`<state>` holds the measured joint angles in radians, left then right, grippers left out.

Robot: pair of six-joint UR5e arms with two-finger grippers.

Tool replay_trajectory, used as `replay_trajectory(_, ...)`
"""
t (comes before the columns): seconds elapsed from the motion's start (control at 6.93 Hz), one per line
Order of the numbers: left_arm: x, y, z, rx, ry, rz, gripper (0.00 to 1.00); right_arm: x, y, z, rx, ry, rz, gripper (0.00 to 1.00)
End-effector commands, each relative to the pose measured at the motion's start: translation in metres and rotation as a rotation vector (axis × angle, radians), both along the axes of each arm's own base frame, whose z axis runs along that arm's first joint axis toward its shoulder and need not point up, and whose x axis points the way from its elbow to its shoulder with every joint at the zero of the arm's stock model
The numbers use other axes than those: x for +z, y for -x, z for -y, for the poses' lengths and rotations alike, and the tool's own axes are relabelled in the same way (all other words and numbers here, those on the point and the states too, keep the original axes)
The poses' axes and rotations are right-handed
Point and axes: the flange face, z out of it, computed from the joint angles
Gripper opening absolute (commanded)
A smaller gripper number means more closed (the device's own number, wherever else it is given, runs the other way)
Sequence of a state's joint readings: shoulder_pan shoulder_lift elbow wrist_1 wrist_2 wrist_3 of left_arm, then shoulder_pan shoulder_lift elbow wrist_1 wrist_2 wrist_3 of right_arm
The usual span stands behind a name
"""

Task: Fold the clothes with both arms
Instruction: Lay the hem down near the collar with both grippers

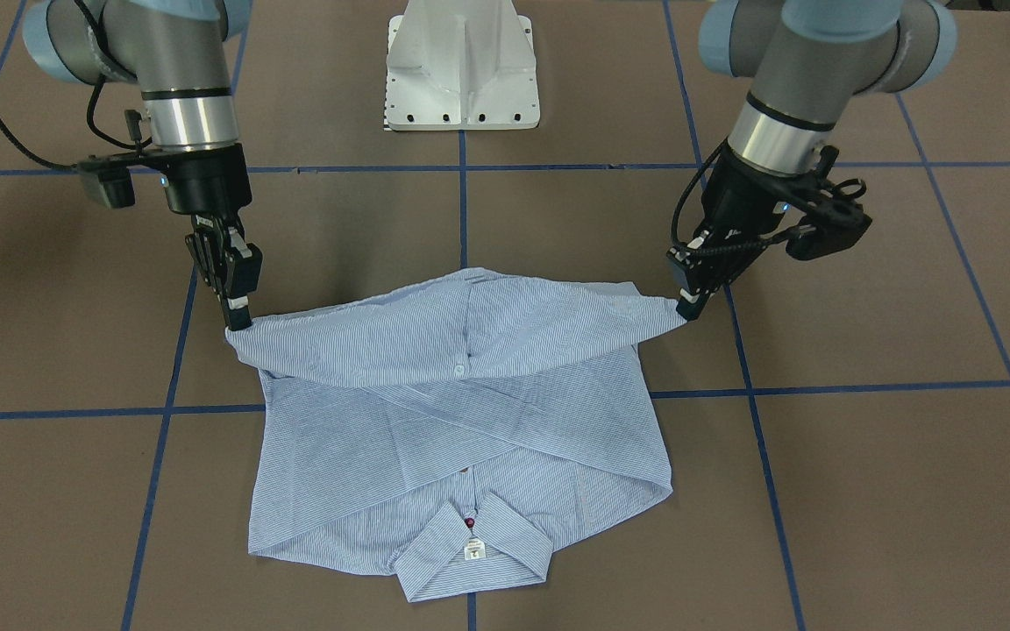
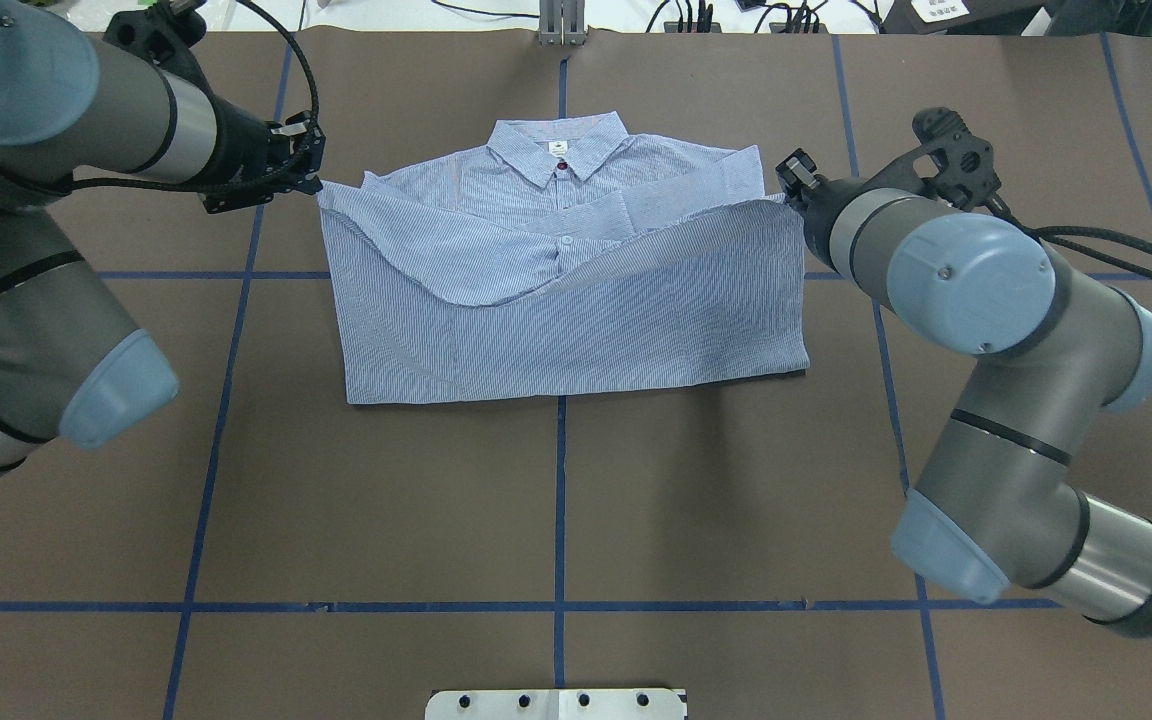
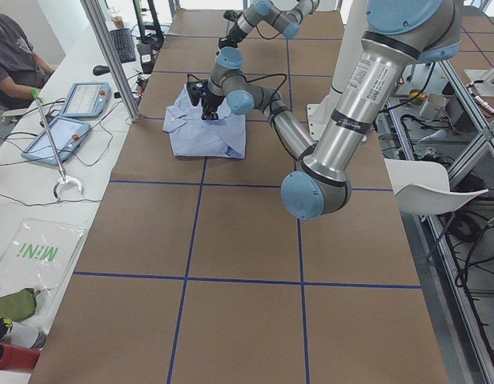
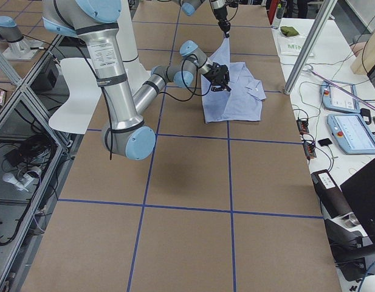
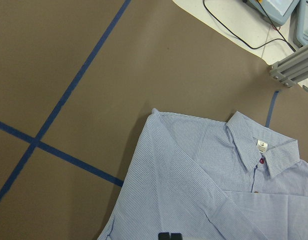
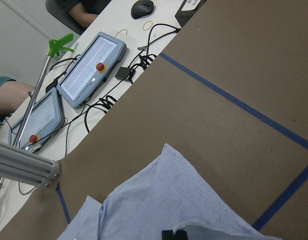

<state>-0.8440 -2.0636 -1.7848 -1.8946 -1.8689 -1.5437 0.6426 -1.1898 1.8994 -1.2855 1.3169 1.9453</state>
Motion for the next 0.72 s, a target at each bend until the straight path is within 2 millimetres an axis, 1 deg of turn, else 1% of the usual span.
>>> replay_trajectory(0.0, 0.047, -0.04, 0.047, -0.002, -0.016, -0.006, 0.0, 0.014, 0.024, 0.065, 0.005, 0.055, -0.066, 0.0)
replay_trajectory(0.14, 0.052, -0.054, 0.063, -0.005, -0.008, 0.002, 0.0, 0.027, 0.045, 0.095, 0.003, 0.067, -0.059, 0.0)
replay_trajectory(0.29, 0.064, -0.061, 0.074, -0.013, -0.014, 0.006, 0.0, 0.043, 0.057, 0.112, 0.003, 0.033, -0.007, 0.0)
replay_trajectory(0.43, 0.081, -0.064, 0.082, -0.017, -0.047, 0.044, 0.0, 0.048, 0.073, 0.126, -0.016, 0.05, -0.01, 0.0)
replay_trajectory(0.58, 0.091, -0.066, 0.087, -0.022, -0.069, 0.066, 0.0, 0.05, 0.087, 0.141, -0.017, 0.069, -0.028, 0.0)
